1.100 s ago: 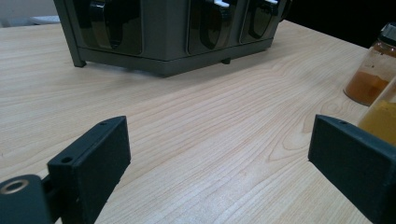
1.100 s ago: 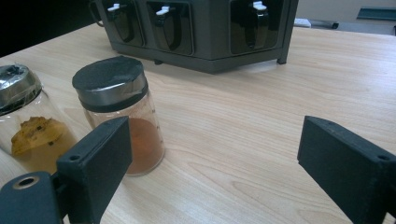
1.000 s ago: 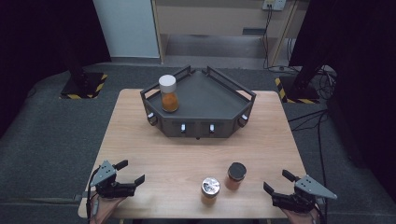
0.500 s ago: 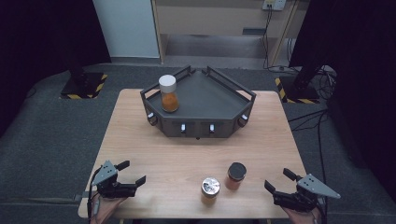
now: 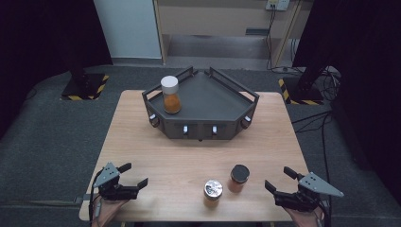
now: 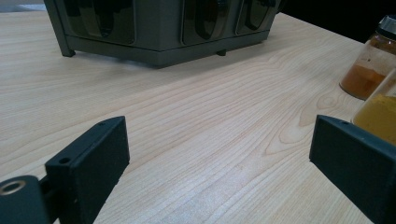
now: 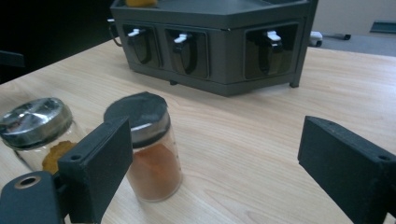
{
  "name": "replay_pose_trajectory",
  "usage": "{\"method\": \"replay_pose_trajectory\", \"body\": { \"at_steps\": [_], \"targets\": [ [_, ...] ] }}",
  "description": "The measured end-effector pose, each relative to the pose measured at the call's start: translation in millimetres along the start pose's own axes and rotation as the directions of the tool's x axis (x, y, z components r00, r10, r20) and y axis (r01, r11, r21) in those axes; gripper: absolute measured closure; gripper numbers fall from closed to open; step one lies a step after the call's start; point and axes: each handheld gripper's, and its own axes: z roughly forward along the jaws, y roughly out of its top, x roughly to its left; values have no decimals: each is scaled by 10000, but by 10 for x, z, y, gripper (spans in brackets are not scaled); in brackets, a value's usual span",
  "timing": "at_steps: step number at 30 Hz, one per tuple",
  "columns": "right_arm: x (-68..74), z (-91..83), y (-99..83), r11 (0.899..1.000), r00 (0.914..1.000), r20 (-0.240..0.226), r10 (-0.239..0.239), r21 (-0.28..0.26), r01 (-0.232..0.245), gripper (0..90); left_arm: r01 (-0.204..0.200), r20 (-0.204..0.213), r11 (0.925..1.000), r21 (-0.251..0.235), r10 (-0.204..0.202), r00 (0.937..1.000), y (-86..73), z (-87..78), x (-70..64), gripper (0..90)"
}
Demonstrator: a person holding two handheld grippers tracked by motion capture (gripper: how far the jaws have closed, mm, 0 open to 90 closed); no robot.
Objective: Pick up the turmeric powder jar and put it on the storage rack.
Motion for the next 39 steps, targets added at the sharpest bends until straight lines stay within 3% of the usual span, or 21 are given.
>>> {"method": "replay_pose_trajectory", "body": {
  "at_steps": [12,22,39],
  "targets": [
    [26,32,155,9993,9989,-274,-368,-79,366,105,-46,57,9999,106,46,10000,11,9,6,41],
    [80,134,279,9979,9940,-890,-632,-162,620,105,-77,8,9998,194,76,10000,20,15,-2,41],
    [213,498,397,9951,9679,-2335,-935,82,981,107,-146,-27,9993,358,147,9999,39,29,-17,42]
  ]
}}
